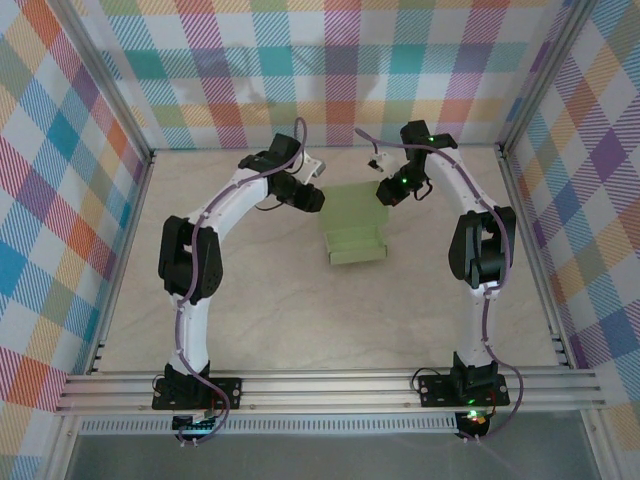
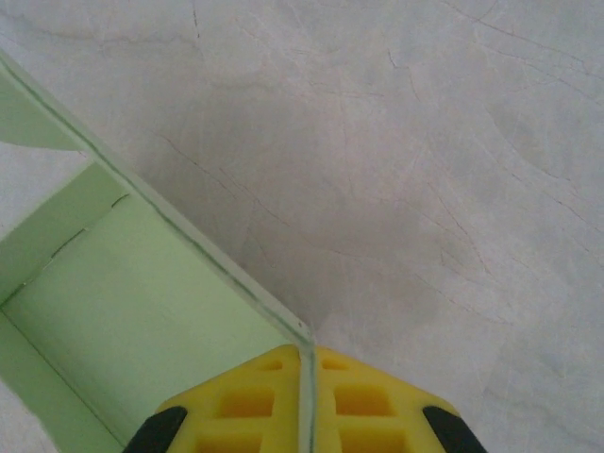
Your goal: Fold the paper box
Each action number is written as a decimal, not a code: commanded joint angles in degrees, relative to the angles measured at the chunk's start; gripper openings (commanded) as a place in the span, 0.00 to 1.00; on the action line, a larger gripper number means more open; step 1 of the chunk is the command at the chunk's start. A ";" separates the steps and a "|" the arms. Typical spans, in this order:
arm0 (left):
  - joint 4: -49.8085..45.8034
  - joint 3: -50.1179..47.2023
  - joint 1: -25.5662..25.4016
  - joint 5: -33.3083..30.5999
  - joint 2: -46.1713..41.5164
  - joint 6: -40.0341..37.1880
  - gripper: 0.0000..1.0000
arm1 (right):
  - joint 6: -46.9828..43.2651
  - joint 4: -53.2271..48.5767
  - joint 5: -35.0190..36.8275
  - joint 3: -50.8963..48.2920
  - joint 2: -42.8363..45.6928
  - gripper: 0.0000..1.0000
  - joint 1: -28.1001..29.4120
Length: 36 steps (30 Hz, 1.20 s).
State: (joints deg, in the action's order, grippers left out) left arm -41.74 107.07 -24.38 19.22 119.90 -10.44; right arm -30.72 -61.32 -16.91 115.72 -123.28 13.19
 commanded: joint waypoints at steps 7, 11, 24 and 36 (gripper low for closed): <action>-1.67 2.66 -0.93 2.49 0.45 1.61 0.51 | 0.74 -0.11 1.16 -0.30 2.79 0.00 0.78; -0.04 2.26 -0.90 0.17 -0.97 3.56 0.52 | 1.60 0.27 1.84 -0.53 3.13 0.00 0.78; 1.05 1.26 -3.60 0.54 -2.00 5.91 0.52 | 5.23 4.05 2.67 -4.03 6.77 0.00 0.78; -2.59 3.66 -3.72 -7.75 -1.43 3.93 0.43 | 4.45 4.06 3.11 -4.93 7.18 0.00 0.79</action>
State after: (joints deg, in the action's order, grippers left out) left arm -42.15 108.01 -28.10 15.77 119.92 -5.58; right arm -26.15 -57.45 -13.47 111.31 -117.99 13.58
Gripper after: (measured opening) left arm 0.423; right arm 0.050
